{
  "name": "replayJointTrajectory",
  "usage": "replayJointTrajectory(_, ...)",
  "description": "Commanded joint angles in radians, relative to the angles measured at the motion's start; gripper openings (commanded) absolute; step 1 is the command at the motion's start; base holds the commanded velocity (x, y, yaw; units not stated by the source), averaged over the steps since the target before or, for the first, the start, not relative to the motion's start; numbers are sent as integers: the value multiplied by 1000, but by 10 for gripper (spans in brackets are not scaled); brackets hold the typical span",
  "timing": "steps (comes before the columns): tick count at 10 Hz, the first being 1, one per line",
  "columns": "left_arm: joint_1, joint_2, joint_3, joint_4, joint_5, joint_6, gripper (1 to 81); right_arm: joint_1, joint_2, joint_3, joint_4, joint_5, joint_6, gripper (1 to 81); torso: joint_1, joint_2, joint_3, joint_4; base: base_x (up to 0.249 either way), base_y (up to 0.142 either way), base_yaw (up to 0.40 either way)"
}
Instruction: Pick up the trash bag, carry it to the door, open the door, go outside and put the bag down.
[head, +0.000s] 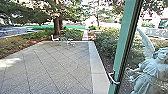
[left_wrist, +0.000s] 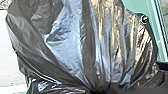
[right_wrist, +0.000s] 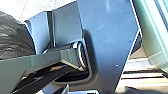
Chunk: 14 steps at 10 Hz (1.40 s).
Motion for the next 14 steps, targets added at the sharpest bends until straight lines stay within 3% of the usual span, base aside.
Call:
replayJointTrajectory(1,-44,2,1,5,61,1,10,33,3,4,-3,-64,-4,811,0,0,0,0,114,0,0)
replayJointTrajectory(3,-44,2,1,5,61,1,10,33,3,4,-3,-64,-4,811,1,1,0,0,114,0,0)
replayJointTrajectory(14,-44,2,1,5,61,1,10,33,3,4,-5,-64,-4,811,-1,0,0,0,122,78,0)
